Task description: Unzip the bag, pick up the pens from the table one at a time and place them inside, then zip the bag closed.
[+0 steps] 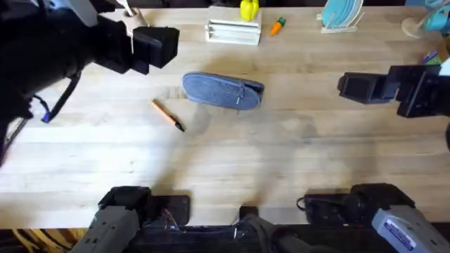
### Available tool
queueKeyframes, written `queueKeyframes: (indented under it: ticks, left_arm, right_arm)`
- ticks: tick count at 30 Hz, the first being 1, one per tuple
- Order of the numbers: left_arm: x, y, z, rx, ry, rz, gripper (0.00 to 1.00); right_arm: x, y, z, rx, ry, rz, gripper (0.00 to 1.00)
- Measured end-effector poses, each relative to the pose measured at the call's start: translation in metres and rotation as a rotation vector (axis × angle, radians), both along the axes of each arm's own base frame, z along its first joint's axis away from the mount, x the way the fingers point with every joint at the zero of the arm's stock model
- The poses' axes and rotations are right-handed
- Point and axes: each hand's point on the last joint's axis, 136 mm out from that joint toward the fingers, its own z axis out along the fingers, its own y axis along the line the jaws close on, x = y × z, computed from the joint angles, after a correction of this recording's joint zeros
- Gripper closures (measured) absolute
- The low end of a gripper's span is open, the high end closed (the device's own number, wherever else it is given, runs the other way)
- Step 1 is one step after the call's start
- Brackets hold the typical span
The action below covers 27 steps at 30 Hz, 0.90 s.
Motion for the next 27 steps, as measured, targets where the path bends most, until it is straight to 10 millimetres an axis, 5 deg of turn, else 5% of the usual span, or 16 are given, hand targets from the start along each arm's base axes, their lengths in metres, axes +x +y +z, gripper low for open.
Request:
queueKeyframes:
  ticks: [9, 27]
  left_arm:
    - [0.0, -0.015, 0.025, 0.108, 0.052, -0.157, 0.01]
    - [0.01, -0.033, -0.039, 0.408, 0.144, -0.543, 0.01]
  right_arm:
    - [0.017, 0.0, 0.03, 0.003, 0.105, 0.002, 0.006]
    - [0.02, 0.0, 0.029, 0.003, 0.12, 0.002, 0.006]
